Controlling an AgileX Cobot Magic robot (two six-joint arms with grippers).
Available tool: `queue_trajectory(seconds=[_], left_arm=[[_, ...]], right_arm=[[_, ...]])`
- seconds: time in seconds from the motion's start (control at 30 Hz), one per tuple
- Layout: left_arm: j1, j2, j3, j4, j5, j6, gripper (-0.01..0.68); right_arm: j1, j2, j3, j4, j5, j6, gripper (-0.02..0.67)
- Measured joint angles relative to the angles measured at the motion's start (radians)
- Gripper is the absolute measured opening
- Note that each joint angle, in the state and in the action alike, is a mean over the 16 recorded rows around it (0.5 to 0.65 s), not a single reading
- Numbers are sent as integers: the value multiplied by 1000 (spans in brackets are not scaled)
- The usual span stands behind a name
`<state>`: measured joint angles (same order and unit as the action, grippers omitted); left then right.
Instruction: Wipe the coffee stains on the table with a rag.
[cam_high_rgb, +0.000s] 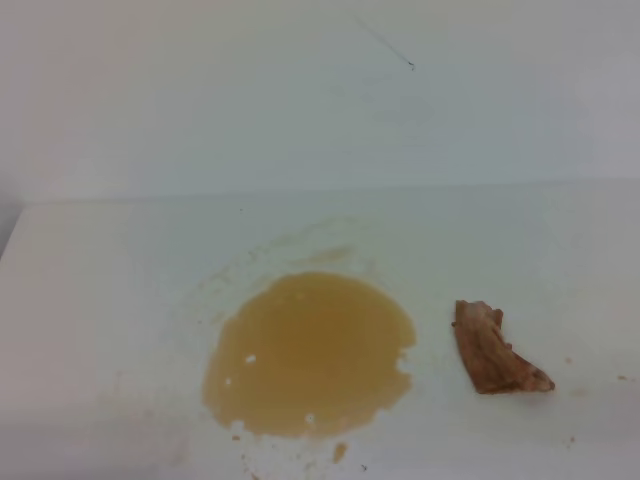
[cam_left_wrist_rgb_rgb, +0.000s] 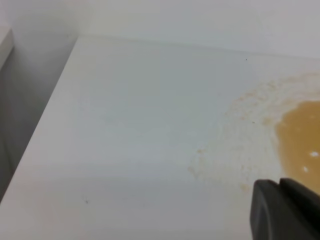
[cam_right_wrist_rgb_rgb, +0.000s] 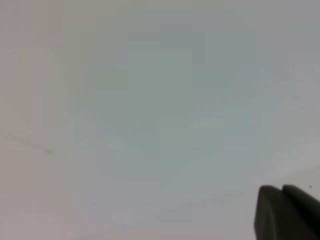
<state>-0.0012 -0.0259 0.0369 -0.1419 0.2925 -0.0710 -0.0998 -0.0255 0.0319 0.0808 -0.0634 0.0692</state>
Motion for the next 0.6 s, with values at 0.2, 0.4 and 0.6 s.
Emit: queue_trajectory(seconds=[0.2, 0.4, 0.6], left_arm=[[0, 0, 0, 0, -5, 0, 0], [0, 0, 0, -5, -8, 0, 0], [0, -2, 2, -15, -10, 0, 1]], right_arm=[[0, 1, -24, 46, -21, 36, -3], [0, 2, -96, 48, 36, 38, -3], [1, 37, -215, 43, 196, 14, -3]])
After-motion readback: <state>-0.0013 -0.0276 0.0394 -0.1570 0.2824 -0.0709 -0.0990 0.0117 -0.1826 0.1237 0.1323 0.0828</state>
